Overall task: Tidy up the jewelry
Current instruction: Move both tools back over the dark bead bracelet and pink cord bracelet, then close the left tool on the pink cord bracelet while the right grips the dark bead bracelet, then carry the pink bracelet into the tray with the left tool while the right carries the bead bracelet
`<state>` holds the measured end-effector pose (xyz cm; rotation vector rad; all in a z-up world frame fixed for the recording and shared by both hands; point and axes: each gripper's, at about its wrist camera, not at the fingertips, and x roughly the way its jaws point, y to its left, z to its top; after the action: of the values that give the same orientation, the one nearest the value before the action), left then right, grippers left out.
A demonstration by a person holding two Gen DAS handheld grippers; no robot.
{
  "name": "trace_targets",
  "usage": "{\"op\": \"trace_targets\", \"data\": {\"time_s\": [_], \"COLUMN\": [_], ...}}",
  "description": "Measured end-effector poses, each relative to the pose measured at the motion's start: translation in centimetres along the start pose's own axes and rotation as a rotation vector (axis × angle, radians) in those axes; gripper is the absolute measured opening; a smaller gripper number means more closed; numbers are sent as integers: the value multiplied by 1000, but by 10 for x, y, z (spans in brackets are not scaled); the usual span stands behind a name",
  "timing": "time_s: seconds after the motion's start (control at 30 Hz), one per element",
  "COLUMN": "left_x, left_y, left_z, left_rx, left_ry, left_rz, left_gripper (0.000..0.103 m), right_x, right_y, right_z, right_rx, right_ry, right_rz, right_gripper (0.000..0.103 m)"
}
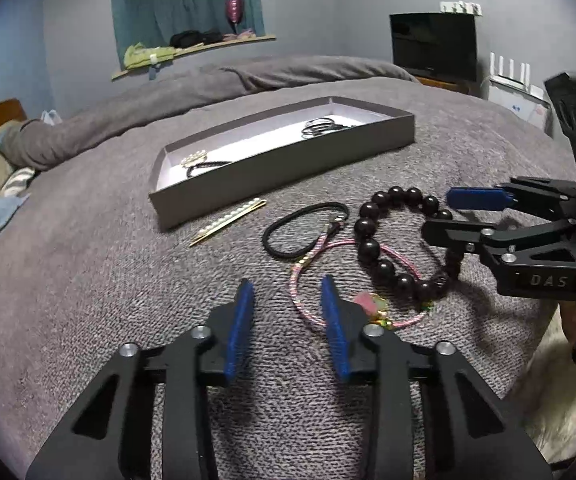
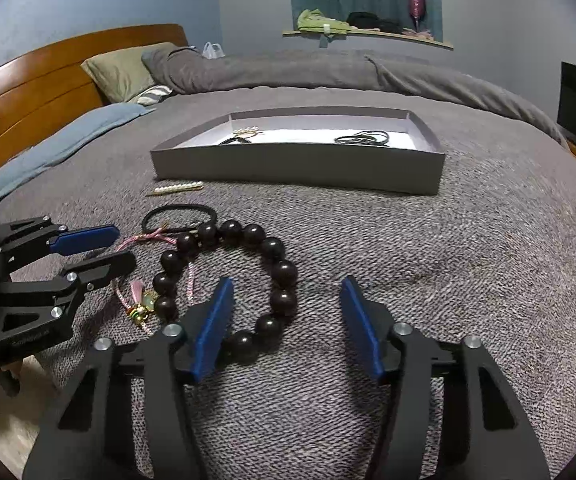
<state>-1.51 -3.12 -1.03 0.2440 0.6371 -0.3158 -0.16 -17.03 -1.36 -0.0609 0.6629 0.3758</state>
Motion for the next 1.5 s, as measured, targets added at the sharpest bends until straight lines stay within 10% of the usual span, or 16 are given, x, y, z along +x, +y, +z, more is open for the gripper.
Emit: {"op": "trace_targets", "data": {"time_s": [0.47,1.5], "left_x": [5,-54], "left_y": [2,77], "left_z": [1,101], "left_rx": [-15,-159], "left_ry": [27,-290], "left_rz": [-37,41], "left_gripper": [4,3], "right_x": [7,-52], "right_y": [0,-30], "right_z": [2,76], "right_rx": [35,27], "right_ry": [39,-254], "right_rz": [50,-47], "right_gripper": [15,14]}}
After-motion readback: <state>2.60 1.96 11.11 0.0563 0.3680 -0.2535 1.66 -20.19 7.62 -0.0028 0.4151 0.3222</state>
